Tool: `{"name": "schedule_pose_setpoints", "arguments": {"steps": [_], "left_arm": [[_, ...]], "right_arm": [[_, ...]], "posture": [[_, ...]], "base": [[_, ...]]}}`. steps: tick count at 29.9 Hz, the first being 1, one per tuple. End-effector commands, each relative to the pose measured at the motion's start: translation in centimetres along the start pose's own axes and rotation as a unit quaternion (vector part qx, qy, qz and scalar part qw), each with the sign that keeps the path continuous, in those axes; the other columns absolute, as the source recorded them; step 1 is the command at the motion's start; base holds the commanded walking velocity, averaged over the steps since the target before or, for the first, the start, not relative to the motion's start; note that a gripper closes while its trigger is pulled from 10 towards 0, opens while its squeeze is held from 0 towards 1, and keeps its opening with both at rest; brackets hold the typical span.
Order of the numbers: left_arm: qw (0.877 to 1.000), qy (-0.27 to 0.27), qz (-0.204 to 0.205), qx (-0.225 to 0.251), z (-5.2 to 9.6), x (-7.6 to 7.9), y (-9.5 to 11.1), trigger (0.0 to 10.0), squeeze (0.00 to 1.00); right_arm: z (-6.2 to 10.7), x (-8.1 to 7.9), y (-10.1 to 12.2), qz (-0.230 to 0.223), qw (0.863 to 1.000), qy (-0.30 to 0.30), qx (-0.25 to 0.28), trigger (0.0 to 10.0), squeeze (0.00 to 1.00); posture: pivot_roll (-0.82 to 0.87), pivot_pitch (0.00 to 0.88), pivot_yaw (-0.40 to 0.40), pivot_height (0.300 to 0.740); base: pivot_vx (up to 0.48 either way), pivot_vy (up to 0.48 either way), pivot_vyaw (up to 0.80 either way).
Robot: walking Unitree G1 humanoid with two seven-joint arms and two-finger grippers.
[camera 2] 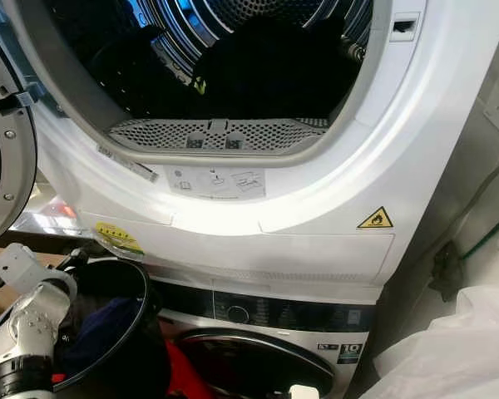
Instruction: Clothes washing
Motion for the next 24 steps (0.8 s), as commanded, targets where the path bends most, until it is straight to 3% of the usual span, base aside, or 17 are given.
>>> {"name": "schedule_pose_setpoints", "arguments": {"steps": [1,7,20,24], "left_arm": [[1.0,-0.006,-0.004,-0.028,-0.3,0.3,-0.2,10.0,1.0],[0.996,0.021,-0.006,-0.081,-0.1,-0.4,-2.4,10.0,1.0],[0.991,0.081,0.028,-0.106,1.0,-1.6,-6.3,10.0,1.0],[0.99,0.098,0.051,-0.092,0.4,-2.4,-5.4,10.0,1.0]], "right_arm": [[0.1,-0.7,-1.0,0.003,1.0,0.005,-0.022,10.0,0.0],[0.2,-0.6,-1.6,0.01,0.999,0.004,-0.035,10.0,0.0],[0.7,1.5,-2.1,0.028,0.998,-0.002,-0.05,10.0,0.0],[1.0,2.0,-2.6,0.03,0.998,-0.004,-0.055,10.0,0.0]], "posture": [[0.1,0.0,0.109,0.74],[0.1,0.0,0.103,0.74],[0.1,0.0,0.076,0.74],[0.11,0.0,0.051,0.74]], "base": [[0.0,0.0,0.0],[0.0,0.0,0.0],[0.0,0.0,0.0],[0.0,0.0,0.0]]}}
Point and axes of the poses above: a point about 5 cm out from each wrist's last joint towards the gripper, its own z axis pointing back from the gripper into the wrist, its own y axis along the axis of the wrist's last joint, x = y × z, the point moved 2 cm from there along -z, pointing out of the wrist towards the gripper, and after that the axes turned 6 degrees about z, right-handed, at the moved point
